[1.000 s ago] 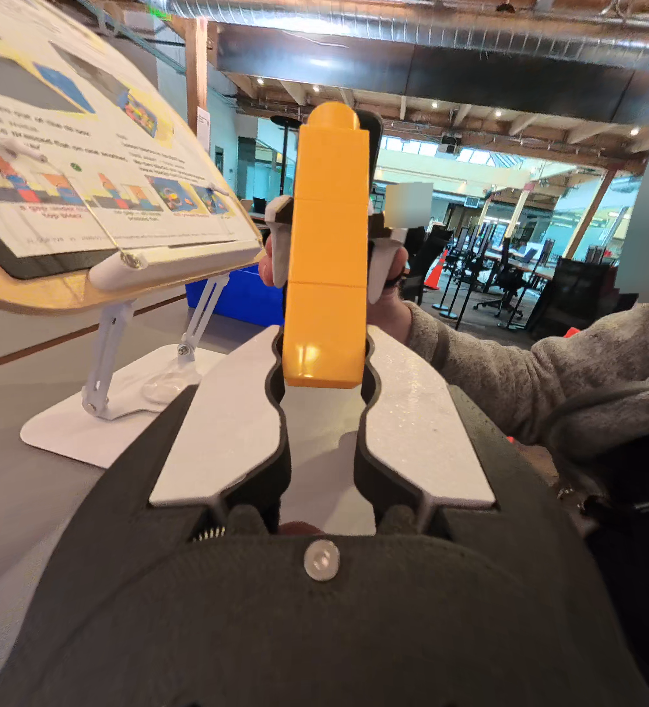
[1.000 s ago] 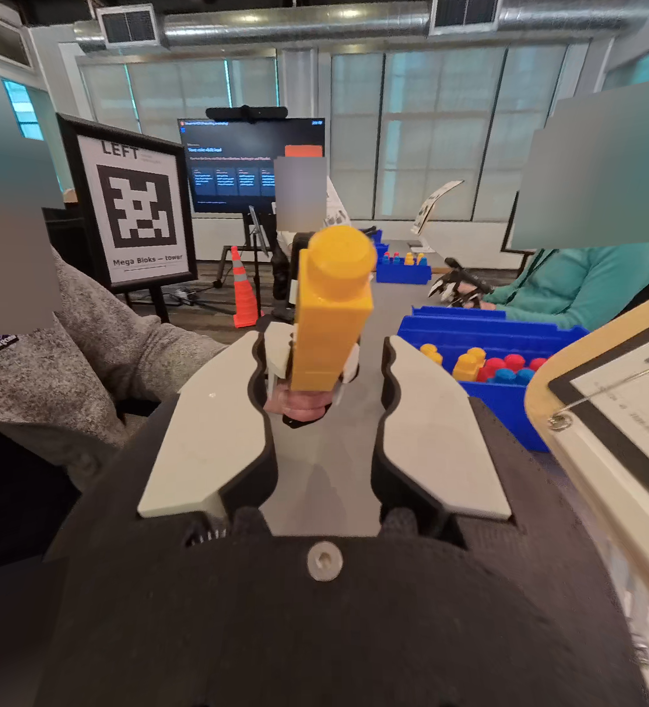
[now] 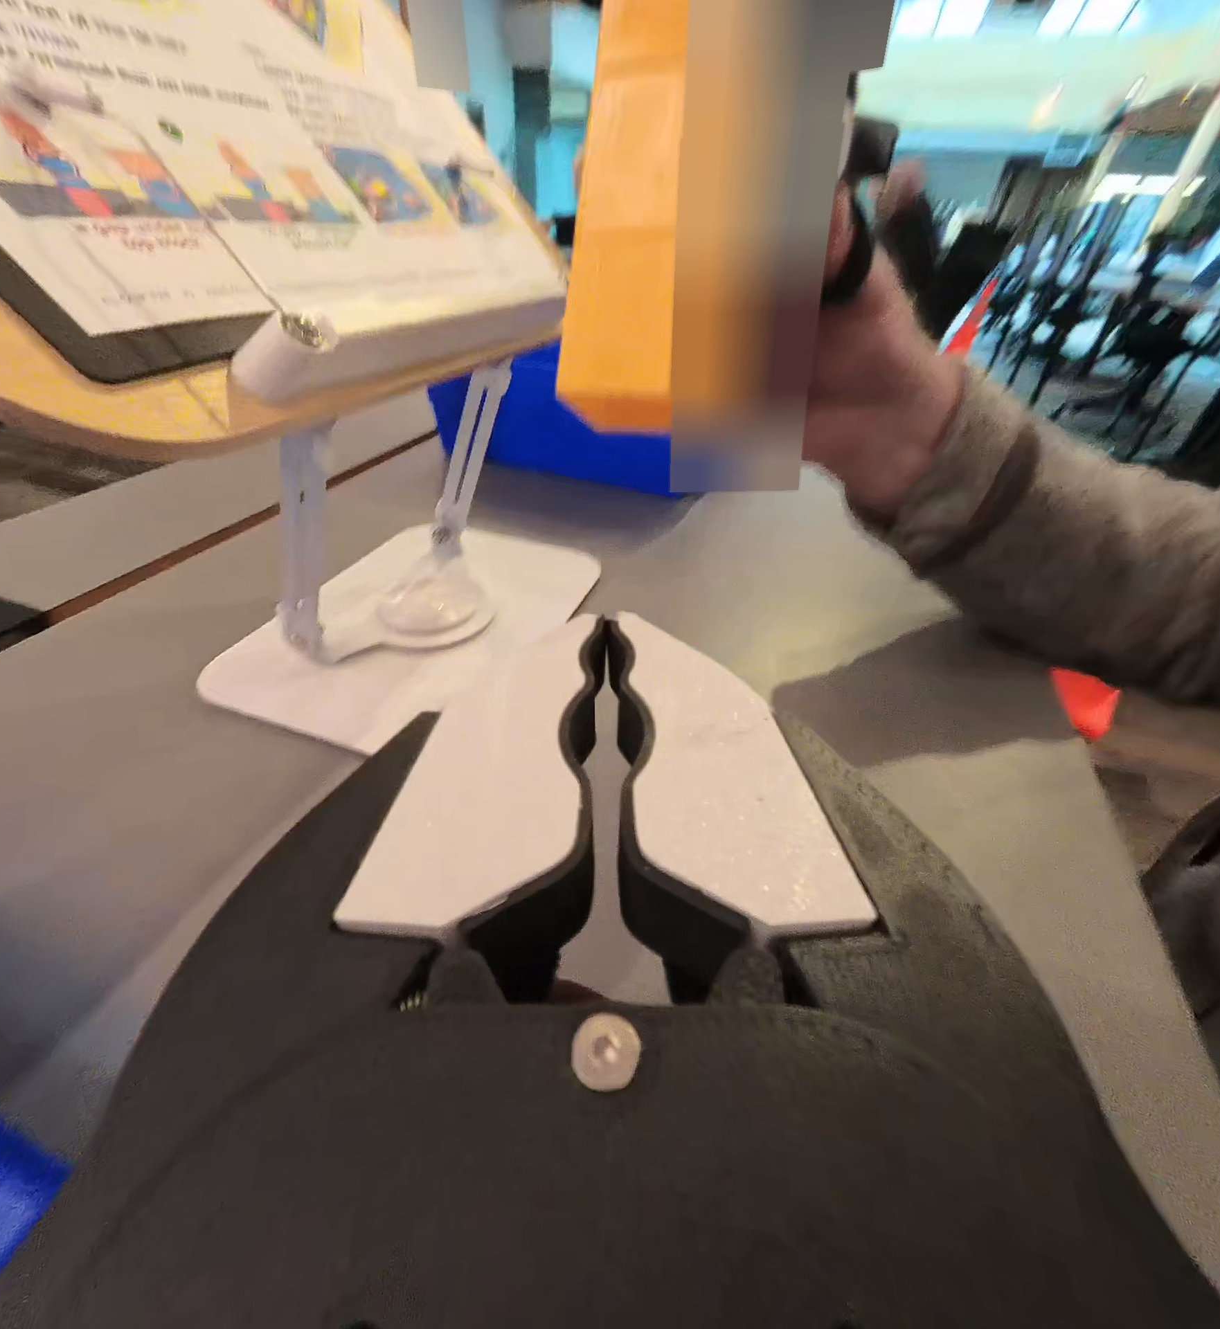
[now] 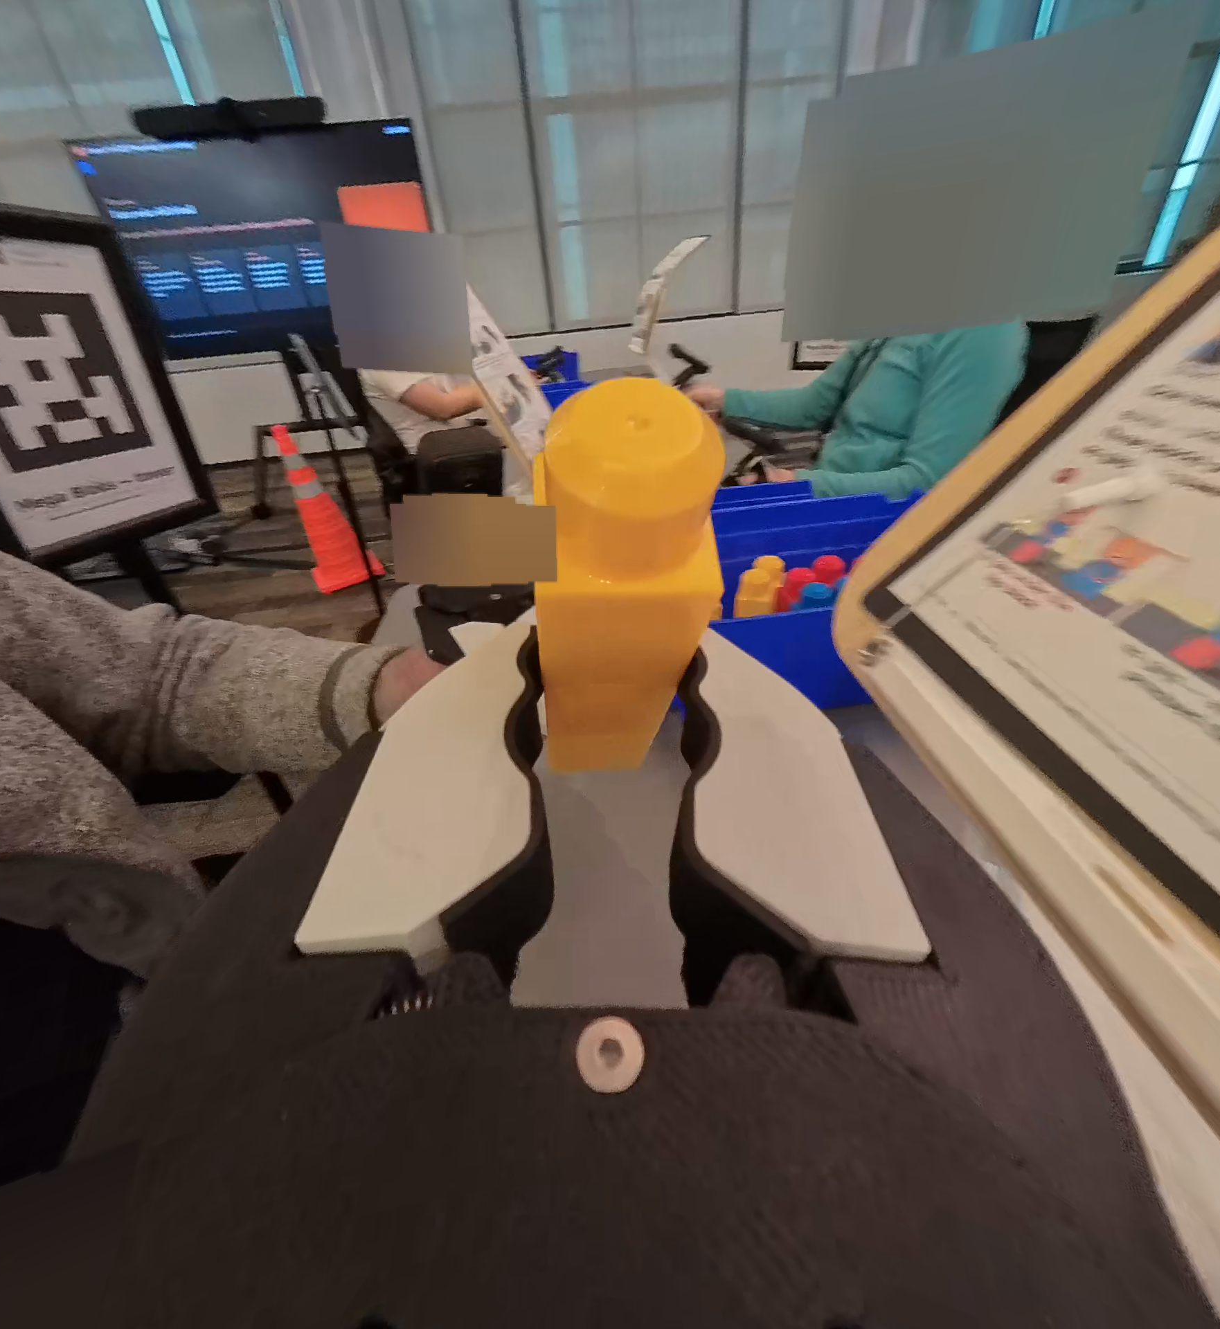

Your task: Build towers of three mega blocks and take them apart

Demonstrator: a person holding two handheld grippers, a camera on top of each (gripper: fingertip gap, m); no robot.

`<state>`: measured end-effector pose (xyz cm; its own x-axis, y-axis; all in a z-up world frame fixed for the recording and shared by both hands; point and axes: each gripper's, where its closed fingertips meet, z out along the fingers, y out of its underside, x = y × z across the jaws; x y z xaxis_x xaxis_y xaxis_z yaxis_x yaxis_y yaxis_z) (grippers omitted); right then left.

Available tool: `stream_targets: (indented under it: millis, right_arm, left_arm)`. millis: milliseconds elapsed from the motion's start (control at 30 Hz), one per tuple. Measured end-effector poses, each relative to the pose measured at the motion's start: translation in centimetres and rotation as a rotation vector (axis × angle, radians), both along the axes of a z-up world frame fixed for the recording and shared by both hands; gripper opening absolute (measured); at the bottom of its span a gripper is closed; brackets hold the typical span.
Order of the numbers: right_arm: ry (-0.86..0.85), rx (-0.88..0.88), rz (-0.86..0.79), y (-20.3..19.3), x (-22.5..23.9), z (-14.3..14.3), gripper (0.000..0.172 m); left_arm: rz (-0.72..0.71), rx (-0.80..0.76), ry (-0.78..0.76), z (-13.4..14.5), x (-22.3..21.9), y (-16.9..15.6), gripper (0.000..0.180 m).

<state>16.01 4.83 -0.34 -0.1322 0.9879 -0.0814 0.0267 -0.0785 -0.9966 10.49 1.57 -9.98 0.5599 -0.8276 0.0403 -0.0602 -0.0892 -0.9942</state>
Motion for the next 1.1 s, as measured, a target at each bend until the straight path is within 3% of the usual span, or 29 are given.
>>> stream_targets:
  millis: [200, 433, 667, 900, 1100]
  right_arm:
    - [0.013, 0.052, -0.290, 4.8, 8.1, 2.9, 0.037]
    - [-0.095, 0.108, -0.876, 16.8, 23.4, 3.5, 0.037]
    - [-0.327, -0.045, -1.232, 27.8, 33.5, -4.0, 0.037]
    - [-0.519, -0.183, -1.277, 33.7, 35.0, -11.6, 0.038]
    - [-0.589, -0.216, -1.267, 35.4, 34.0, -14.5, 0.037]
  left_arm:
    - [0.049, -0.052, 0.059, -1.8, -0.6, 0.7, 0.000]
    - [0.046, -0.063, 0.084, -2.6, 0.3, 1.0, 0.000]
    - [0.045, -0.074, 0.083, -3.0, 0.3, 1.2, 0.000]
    - [0.041, -0.090, 0.082, -3.2, 0.3, 1.4, 0.000]
    - [0.043, -0.093, 0.083, -3.3, 0.2, 1.5, 0.000]
